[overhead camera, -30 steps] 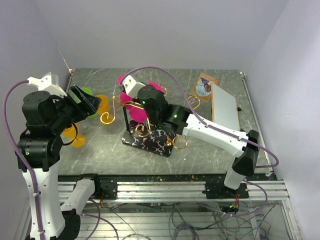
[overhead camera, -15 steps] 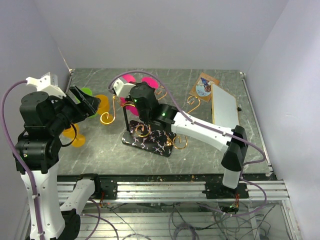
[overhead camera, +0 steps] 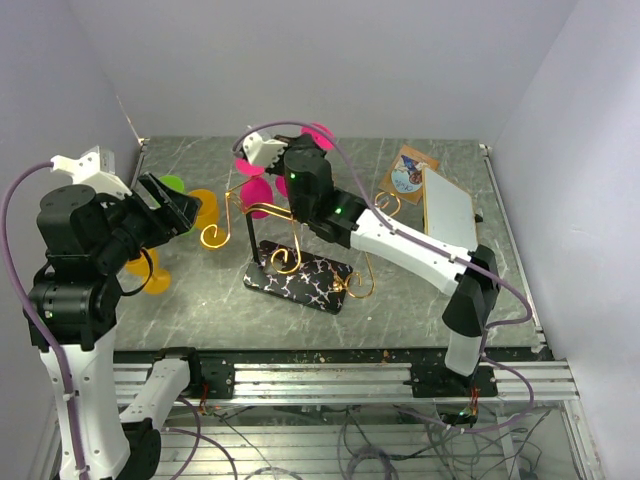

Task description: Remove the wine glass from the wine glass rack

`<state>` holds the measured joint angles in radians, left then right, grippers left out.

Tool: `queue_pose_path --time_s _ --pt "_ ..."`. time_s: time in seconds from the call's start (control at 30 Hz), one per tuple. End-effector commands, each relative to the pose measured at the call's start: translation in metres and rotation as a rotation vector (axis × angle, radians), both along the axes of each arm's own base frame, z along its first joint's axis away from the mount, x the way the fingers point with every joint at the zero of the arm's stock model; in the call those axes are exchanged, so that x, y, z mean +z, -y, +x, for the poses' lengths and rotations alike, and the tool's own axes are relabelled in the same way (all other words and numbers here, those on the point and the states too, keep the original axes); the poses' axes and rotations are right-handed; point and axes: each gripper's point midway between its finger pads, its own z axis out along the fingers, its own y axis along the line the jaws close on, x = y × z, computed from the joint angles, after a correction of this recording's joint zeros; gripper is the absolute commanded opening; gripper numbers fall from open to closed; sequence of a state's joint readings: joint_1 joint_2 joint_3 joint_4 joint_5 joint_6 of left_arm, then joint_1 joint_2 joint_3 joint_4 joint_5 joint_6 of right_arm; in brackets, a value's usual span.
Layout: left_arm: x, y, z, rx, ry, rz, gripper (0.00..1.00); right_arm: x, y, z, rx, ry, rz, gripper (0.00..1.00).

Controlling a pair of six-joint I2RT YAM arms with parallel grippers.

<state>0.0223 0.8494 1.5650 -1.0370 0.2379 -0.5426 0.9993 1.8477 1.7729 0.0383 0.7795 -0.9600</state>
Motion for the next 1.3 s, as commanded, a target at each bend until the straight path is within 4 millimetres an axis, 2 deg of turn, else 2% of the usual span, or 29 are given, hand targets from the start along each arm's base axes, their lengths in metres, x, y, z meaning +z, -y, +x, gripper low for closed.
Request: queue_pose_path --time_s 0.0,0.17,0.3,0.53,0.73,0.87,1.03,1.27 --pt "0.020 0.011 -0.009 -0.049 0.056 -0.036 0.86 0.066 0.028 0.005 -0.074 0.125 0.171 0.00" --pt "0.026 0.019 -0.010 -0.087 0.077 -0.071 0.86 0.095 0.051 0.003 -0.111 0.145 0.392 0.00" --pt "0.035 0.033 -0.009 -0.156 0.107 -0.131 0.86 0.104 0.062 0.006 -0.097 0.077 0.592 0.00" --pt "0.060 0.063 -0.012 -0.318 0.197 -0.293 0.86 0.105 0.055 -0.006 0.079 -0.164 0.951 0.00" --pt "0.080 0.079 -0.014 -0.426 0.270 -0.425 0.86 0.115 0.040 -0.039 0.274 -0.324 1.226 0.00" --pt "0.085 0.079 -0.016 -0.420 0.286 -0.454 0.86 0.119 0.030 -0.061 0.398 -0.408 1.308 0.00" --pt "0.094 0.074 -0.022 -0.386 0.303 -0.455 0.86 0.138 0.028 -0.094 0.590 -0.430 1.384 0.00" --pt "0.080 0.073 -0.021 -0.355 0.232 -0.456 0.79 0.142 0.024 -0.105 0.651 -0.468 1.427 0.00"
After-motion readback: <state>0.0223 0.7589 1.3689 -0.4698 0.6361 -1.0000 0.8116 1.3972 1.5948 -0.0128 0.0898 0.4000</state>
